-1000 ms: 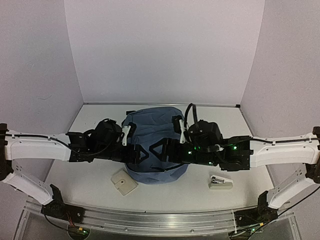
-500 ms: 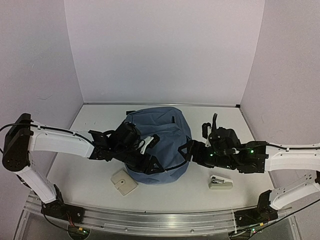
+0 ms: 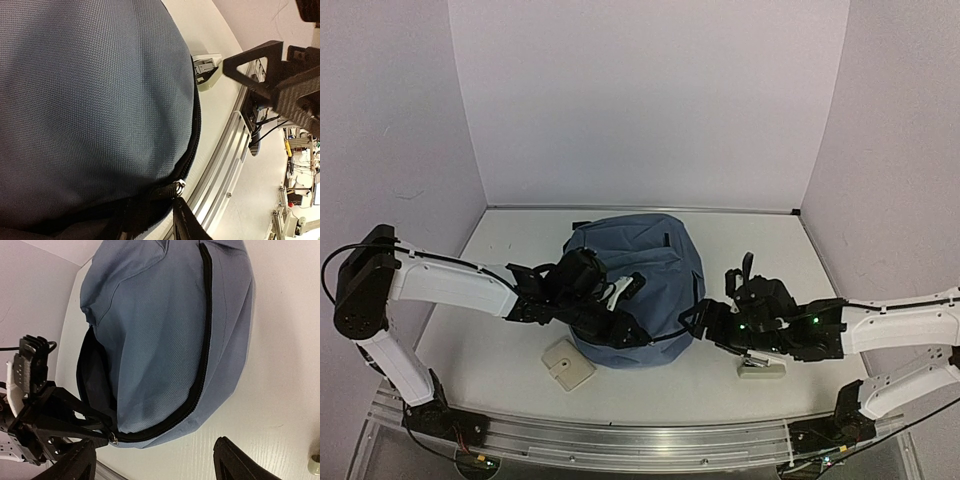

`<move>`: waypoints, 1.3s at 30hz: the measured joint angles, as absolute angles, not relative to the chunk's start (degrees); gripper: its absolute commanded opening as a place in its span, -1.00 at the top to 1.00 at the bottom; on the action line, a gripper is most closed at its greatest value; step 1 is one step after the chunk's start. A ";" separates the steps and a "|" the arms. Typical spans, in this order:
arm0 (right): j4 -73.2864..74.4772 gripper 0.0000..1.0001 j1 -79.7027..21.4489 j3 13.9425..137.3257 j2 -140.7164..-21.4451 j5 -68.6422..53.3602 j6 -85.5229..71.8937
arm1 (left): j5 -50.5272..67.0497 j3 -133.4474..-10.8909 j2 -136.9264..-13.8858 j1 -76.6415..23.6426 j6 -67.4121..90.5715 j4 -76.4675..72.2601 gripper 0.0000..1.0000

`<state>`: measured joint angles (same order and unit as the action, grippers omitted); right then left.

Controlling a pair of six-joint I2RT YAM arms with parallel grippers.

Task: Pack the student bag
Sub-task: Zip the student bag at the center of the board.

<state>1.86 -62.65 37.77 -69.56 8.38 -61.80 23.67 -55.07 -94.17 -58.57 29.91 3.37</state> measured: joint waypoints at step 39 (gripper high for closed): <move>-17.16 0.53 -62.65 36.64 -86.07 3.38 -68.68 | 20.86 -54.70 -97.47 -58.57 35.44 -5.29 1.00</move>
<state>-17.16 -62.65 36.64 -86.07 3.38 -68.68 20.86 -54.70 -97.47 -58.57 35.44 -5.29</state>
